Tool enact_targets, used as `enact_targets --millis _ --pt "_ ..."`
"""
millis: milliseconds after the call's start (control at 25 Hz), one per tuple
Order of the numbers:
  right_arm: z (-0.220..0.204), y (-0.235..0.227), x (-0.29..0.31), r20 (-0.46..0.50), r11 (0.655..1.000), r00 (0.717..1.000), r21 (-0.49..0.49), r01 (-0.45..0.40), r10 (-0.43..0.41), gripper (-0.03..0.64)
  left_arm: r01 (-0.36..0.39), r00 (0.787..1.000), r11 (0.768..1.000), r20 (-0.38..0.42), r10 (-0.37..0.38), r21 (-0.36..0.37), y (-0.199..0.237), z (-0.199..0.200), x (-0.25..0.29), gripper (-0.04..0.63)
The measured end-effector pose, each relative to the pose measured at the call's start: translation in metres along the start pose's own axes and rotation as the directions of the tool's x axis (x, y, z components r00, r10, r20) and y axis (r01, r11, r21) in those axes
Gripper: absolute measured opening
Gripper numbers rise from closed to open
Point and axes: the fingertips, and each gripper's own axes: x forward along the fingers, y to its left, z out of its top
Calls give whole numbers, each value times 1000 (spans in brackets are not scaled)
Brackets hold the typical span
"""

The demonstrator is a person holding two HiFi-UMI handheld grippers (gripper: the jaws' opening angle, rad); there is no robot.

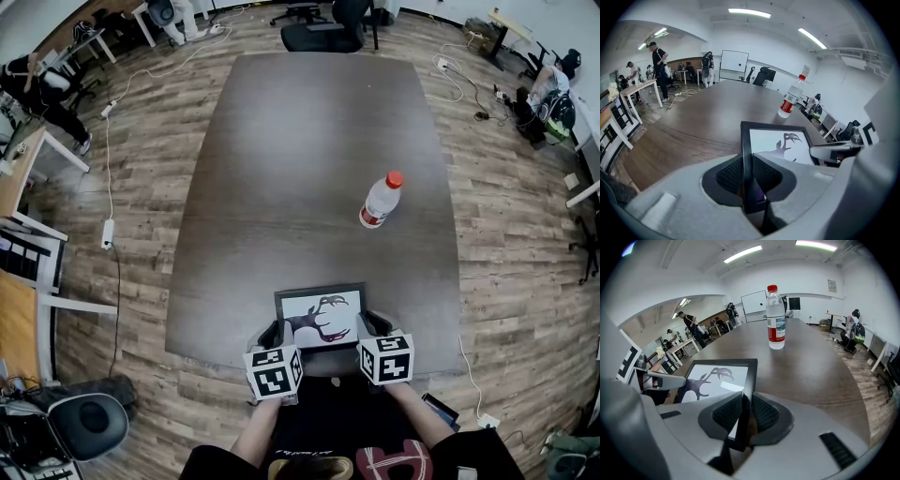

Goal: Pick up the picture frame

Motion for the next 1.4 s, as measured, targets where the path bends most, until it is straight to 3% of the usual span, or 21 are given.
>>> enact_targets --millis 480,680,1160,1400 --pt "21 4 -12 91 1000 996 -5 19 -18 78 7 997 999 77 -9 34 -2 25 -10 74" --pt "36 2 -21 157 998 987 -25 50 -45 77 21 994 1000 110 -23 16 -6 37 -16 74" --pt "65 -1 -47 279 997 958 3 73 -70 77 5 969 995 245 -29 100 -23 74 -42 74" --pt "78 -2 -54 318 997 945 14 73 -74 74 18 961 997 274 -38 73 -25 85 -47 74"
